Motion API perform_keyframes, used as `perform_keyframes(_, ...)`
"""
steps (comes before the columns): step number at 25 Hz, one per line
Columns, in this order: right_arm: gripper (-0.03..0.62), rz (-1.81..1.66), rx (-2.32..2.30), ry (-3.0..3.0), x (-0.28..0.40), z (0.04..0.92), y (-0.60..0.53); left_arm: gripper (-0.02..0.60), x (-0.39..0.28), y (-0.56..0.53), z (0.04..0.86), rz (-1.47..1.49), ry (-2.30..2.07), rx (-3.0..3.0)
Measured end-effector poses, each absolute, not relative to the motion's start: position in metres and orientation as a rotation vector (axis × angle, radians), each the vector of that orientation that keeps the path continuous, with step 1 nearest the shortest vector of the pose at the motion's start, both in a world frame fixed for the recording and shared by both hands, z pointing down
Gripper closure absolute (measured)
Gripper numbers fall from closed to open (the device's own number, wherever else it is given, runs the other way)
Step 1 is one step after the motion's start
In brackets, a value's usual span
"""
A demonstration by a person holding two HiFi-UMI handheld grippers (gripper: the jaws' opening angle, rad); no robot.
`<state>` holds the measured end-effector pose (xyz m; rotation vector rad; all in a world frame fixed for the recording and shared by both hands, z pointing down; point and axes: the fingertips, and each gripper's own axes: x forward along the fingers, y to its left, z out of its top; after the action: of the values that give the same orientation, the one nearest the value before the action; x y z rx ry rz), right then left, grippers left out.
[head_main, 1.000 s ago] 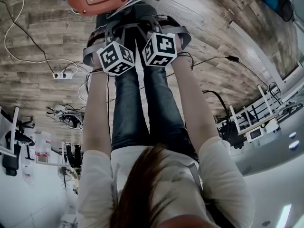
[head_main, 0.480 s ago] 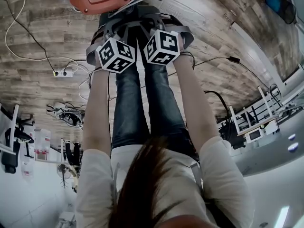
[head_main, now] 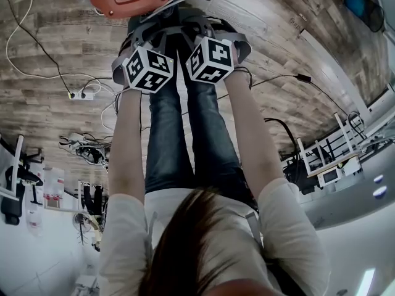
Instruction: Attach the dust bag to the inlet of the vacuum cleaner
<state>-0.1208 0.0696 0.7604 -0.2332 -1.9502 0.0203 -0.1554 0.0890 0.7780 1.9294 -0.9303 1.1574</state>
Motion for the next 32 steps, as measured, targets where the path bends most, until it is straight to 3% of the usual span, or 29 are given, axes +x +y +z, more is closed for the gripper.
perform_keyframes(21,0.523,0.127,-0.026,-1.921,-0.1165,0.7634,0.0642,0.494,-0.1487,0.0909,0.7801,1.149,-0.987,1.864)
perform_keyframes(29,0.493,0.217,-0.041,-1.911,-0.1141,0.7622,0.0671,0.43,-0.154,0.0933,0.7812,1.079,-0.958,1.762)
perform_keyframes(32,0.452,0.241,-0.027,-1.921,-0.114,0.7621,0.0711,0.426,-0.1533,0.0953,0.7809,1.067,-0.952,1.762)
